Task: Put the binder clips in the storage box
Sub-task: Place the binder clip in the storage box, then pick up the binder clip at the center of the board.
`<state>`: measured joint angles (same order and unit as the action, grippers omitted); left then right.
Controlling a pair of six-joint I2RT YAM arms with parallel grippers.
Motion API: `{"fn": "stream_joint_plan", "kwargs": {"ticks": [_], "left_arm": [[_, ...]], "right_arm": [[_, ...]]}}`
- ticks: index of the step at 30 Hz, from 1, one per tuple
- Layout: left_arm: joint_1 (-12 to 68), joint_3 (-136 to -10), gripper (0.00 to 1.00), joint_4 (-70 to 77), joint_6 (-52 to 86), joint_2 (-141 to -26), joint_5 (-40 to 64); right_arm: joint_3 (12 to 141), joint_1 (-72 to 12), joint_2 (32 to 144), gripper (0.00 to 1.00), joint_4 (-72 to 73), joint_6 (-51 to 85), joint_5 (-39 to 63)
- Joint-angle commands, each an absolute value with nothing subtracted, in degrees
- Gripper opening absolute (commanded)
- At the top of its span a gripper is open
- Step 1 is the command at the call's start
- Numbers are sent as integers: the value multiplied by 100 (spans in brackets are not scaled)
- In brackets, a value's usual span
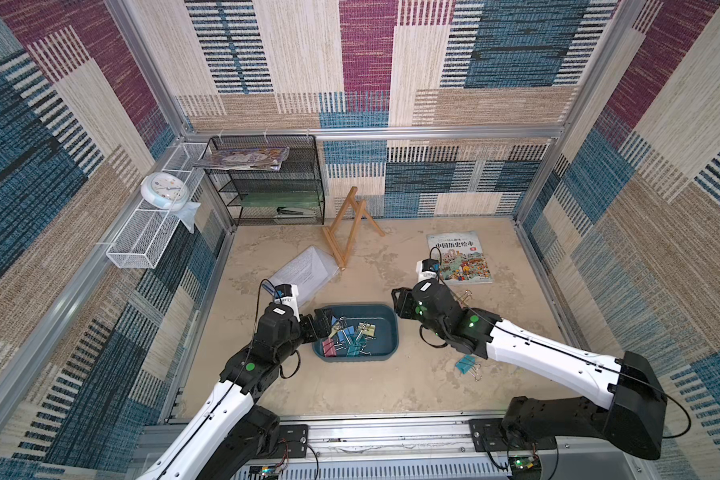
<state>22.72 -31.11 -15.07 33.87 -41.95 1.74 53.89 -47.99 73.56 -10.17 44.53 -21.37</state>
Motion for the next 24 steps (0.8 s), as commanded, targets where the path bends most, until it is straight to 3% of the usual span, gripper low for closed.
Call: {"fn": "stream_joint_plan", "kwargs": {"ticks": [1, 7, 13, 19, 24], "left_arm": [[2268, -3111, 99, -1333, 3373, -4201, 220], [2263, -3103, 99, -1419, 3362, -4133, 198], [2263, -3059, 99, -1424, 3335, -4076, 133], [2268, -3094, 99, -1449, 3263, -4113, 132], [2268, -3085, 99, -1537, 3188, -4039, 73]], "right_arm": [[5591, -4149, 7554, 53, -1919, 3427, -1386], [6165, -3449, 8565, 53, -2722, 2835, -1038], [7042, -3323, 9673, 52, -3817, 4502, -2779], [8093, -3338, 10868, 54, -4615, 5178, -2942], [8319, -3357, 11173, 53, -4666, 5318, -3068]]}}
